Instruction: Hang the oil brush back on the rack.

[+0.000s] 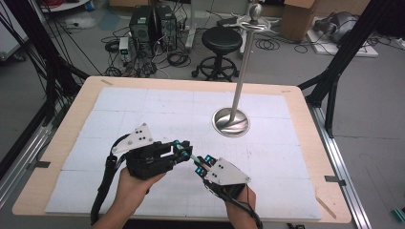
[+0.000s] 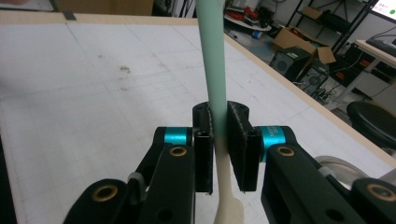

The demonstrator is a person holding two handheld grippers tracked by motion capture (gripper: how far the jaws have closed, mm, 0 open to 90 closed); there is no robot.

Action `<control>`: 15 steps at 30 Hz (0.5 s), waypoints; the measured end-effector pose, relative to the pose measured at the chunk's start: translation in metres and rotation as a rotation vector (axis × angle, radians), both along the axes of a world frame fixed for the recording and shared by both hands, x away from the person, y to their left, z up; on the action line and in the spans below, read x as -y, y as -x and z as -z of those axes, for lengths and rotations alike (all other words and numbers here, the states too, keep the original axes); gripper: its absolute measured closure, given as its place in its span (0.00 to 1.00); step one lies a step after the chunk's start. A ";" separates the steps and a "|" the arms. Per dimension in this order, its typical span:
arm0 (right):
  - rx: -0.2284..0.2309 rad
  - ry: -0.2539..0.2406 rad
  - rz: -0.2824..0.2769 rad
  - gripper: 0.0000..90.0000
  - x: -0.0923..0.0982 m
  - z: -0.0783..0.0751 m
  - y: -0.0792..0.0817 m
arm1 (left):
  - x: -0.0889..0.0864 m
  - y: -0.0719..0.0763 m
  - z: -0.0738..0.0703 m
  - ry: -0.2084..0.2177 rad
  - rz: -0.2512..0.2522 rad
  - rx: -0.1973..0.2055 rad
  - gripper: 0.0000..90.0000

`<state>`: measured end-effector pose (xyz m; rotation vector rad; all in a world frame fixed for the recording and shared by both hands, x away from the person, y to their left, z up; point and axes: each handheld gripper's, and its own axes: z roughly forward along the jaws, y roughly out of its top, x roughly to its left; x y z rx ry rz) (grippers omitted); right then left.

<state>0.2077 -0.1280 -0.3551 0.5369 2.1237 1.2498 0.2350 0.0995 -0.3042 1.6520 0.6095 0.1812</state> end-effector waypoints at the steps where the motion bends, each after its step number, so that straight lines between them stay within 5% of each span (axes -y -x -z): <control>1: 0.000 0.009 -0.014 0.91 0.000 0.000 0.000 | 0.000 0.000 0.000 -0.001 0.014 0.005 0.84; 8: -0.077 -0.068 -0.117 0.92 0.010 -0.002 -0.003 | -0.025 0.000 0.002 0.095 0.028 0.162 0.48; 10: -0.117 -0.123 -0.146 0.92 0.017 -0.002 -0.006 | -0.036 -0.001 0.005 0.119 0.030 0.163 0.44; 15: -0.176 -0.202 -0.206 0.93 0.032 -0.003 -0.016 | -0.065 0.001 0.020 0.100 0.009 0.177 0.42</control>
